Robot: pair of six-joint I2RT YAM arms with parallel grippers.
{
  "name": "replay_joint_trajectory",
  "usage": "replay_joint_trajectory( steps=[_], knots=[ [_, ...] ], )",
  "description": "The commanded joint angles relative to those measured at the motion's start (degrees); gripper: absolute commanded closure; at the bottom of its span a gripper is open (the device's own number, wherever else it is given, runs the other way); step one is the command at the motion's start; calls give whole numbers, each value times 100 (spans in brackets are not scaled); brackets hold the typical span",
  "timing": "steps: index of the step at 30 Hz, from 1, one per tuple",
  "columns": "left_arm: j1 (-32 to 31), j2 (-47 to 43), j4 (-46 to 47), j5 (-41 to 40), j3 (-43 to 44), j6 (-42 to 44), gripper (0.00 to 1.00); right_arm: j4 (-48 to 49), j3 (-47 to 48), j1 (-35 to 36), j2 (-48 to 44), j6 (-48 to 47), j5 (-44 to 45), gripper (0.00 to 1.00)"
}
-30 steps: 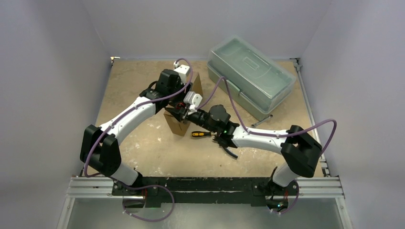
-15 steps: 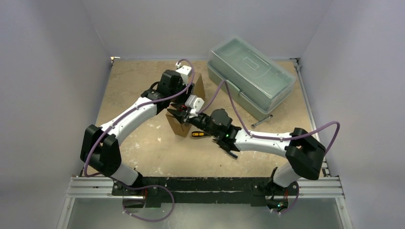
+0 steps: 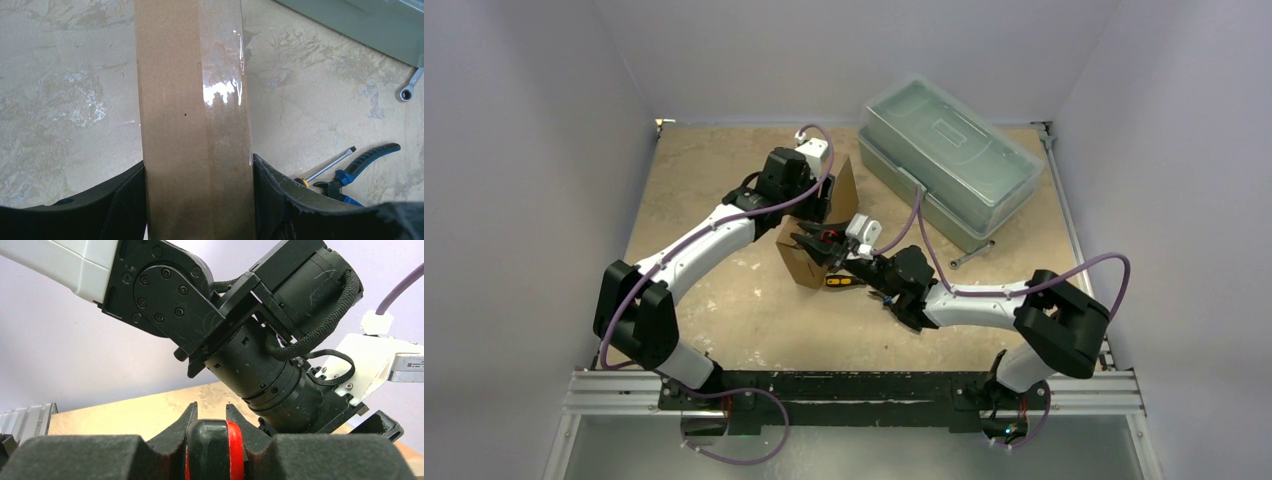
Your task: Unpack the express box
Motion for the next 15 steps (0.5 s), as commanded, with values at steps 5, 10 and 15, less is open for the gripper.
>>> replay_joint_trajectory(
  steps=[5, 10, 15],
  knots=[
    [150, 67, -181, -77, 119, 413, 56, 1405, -491, -181, 427, -13, -205, 100],
    [150, 51, -196, -79, 115, 428, 56, 2322, -647, -386, 800, 319, -626, 100],
    [150, 49, -187, -43, 119, 424, 57, 2431, -685, -433, 905, 433, -804, 100]
  ],
)
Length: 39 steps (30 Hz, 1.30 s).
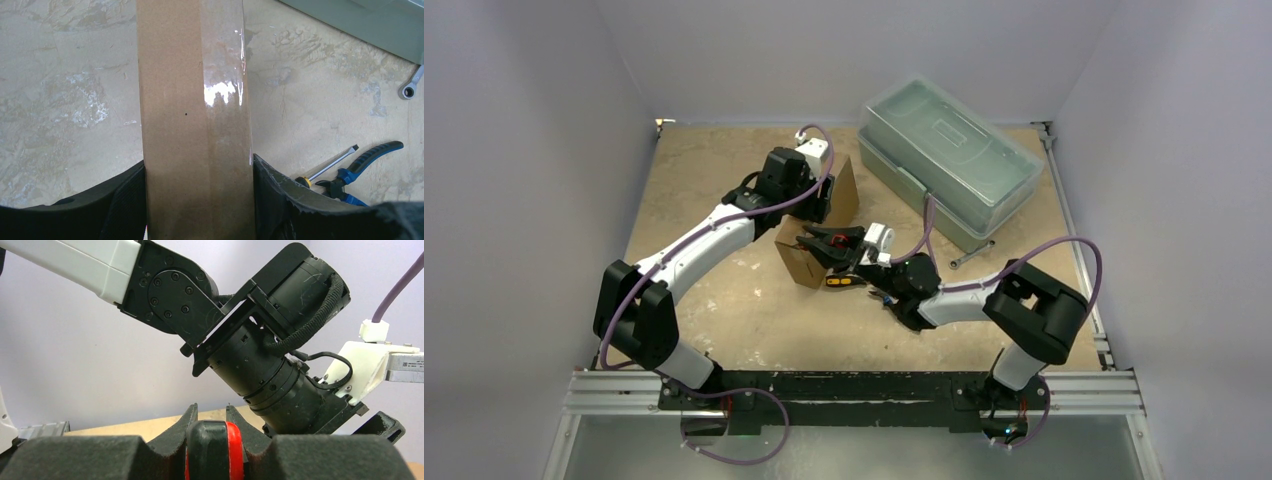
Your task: Unpack the express box
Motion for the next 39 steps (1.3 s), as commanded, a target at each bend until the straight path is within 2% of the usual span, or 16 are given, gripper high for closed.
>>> replay_joint_trajectory(
  steps=[1, 6, 10, 15, 18, 23, 27, 30, 33, 39],
  knots=[
    [152, 48, -183, -69, 118, 353, 57, 300, -226, -127, 155, 16, -112, 100],
    [152, 43, -183, -63, 113, 354, 57, 448, -393, -236, 131, 14, -167, 100],
    [152, 39, -175, -39, 113, 348, 57, 897, -460, -415, 308, 378, -411, 100],
    [152, 39, -174, -48, 104, 354, 57, 891, -385, -426, 413, 387, -469, 100],
    [152, 48, -179, -69, 104, 363, 58, 435, -354, -426, 165, 237, -432, 100],
    [152, 57, -182, -74, 104, 371, 58, -1728, -45, -391, -670, -639, -407, 100],
    [152, 56, -198, -108, 113, 396, 59, -2578, 63, -408, -982, -1114, -628, 100],
    [152, 63, -209, -140, 113, 415, 60, -2737, 139, -409, -1070, -1021, -770, 100],
    [152, 78, -205, -133, 113, 433, 60, -2459, 121, -409, -1081, -758, -773, 100],
    [105, 100, -251, -242, 139, 474, 61, -2200, 406, -409, -1035, -52, -272, 100]
  ],
)
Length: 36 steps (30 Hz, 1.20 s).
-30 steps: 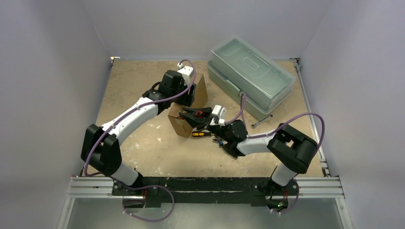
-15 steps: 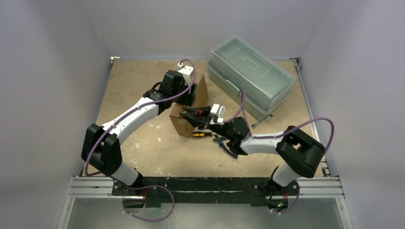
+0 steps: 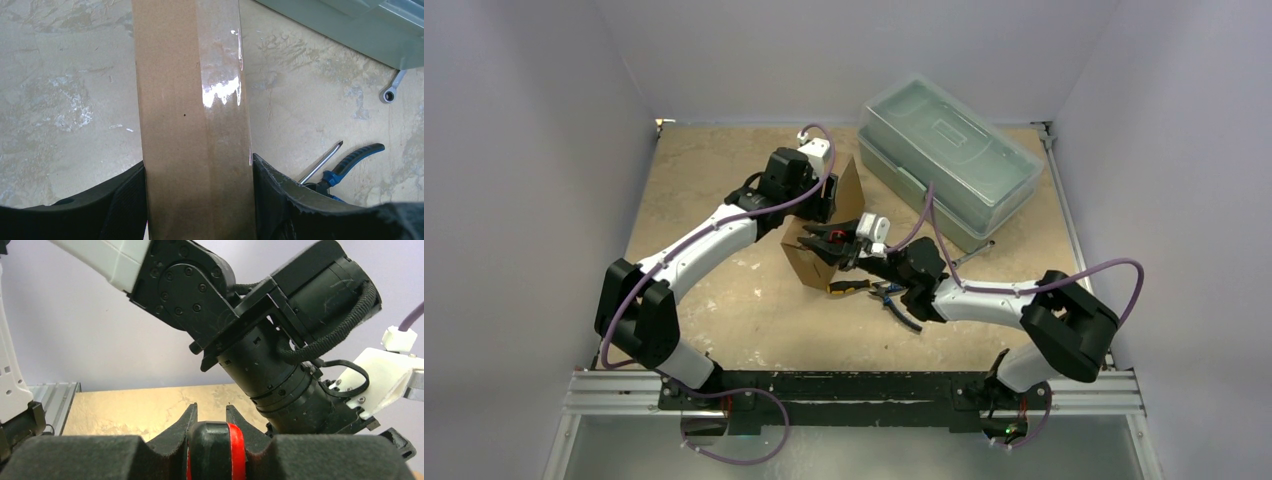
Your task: Unpack the express box
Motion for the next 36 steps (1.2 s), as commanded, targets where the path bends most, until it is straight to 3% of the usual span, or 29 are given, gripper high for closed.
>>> replay_joint_trajectory(
  steps=[1, 4, 8, 17, 21, 25, 27, 31, 36],
  knots=[
    [155, 67, -369, -357, 136, 690, 62, -260, 258, -139, -170, 526, 652, 100],
    [134, 84, -408, -415, 160, 713, 62, -340, 553, -68, -343, 997, 694, 100],
    [128, 94, -448, -456, 192, 707, 63, -378, 679, 127, -522, 929, 840, 100],
    [126, 68, -510, -562, 232, 743, 64, -115, 61, 205, -1283, 771, 1261, 100],
    [112, 68, -529, -582, 240, 807, 64, -770, -359, 205, -2014, 784, 1458, 100],
    [90, 26, -565, -383, 223, 1011, 64, -2270, -655, 205, -2906, 909, 2320, 100],
    [90, 23, -577, -276, 223, 1054, 58, -3241, -603, 205, -3303, 1232, 2633, 100],
    [99, 66, -617, -84, 234, 1104, 34, -4499, -537, 209, -4075, 1642, 2814, 100],
    [125, 87, -795, 319, 461, 894, 22, -5453, -649, 214, -4782, 2159, 2875, 100]
  ],
)
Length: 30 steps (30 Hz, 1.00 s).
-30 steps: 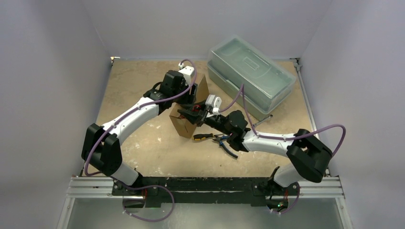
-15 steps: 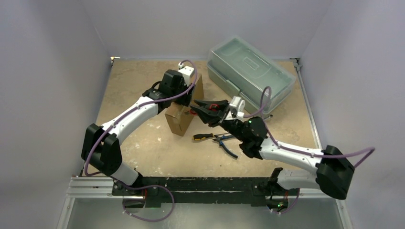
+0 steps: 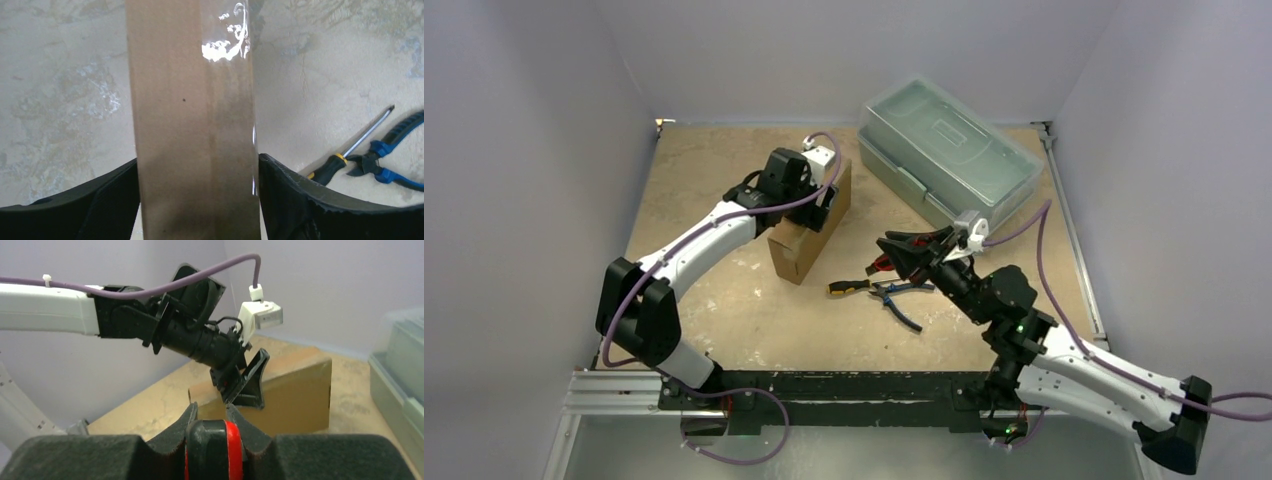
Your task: Unpack the express box
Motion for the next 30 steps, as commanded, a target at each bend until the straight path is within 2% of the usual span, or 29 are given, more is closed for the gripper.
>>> replay_joint_trajectory(
  steps=[1, 2, 3, 6, 12, 18, 22, 25, 30],
  knots=[
    [64, 39, -248, 486, 408, -155, 20, -1230, -3, 19, -499, 672, 312, 100],
    [64, 40, -224, 547, 455, -228, 18, -1421, 12, 19, -555, 771, 360, 100],
    [64, 46, -224, 608, 524, -296, 10, -1602, 40, 15, -594, 838, 401, 100],
    [64, 101, -290, 625, 793, -393, 1, -2106, 221, 19, -637, 938, 512, 100],
    [52, 820, -693, 209, 1661, -554, 1, -2456, 444, 22, -756, 990, 598, 100],
    [38, 1436, -837, 180, 2219, -534, 2, -2641, 558, 19, -814, 1145, 671, 100],
    [38, 1661, -949, -60, 2318, -384, 17, -2681, 568, 19, -778, 1290, 712, 100],
    [31, 1451, -780, 124, 1944, -165, 29, -2844, 696, 19, -661, 1448, 940, 100],
    [-141, 556, -169, 433, 879, 645, 36, -3332, 1067, 15, -346, 1945, 1593, 100]
  ],
)
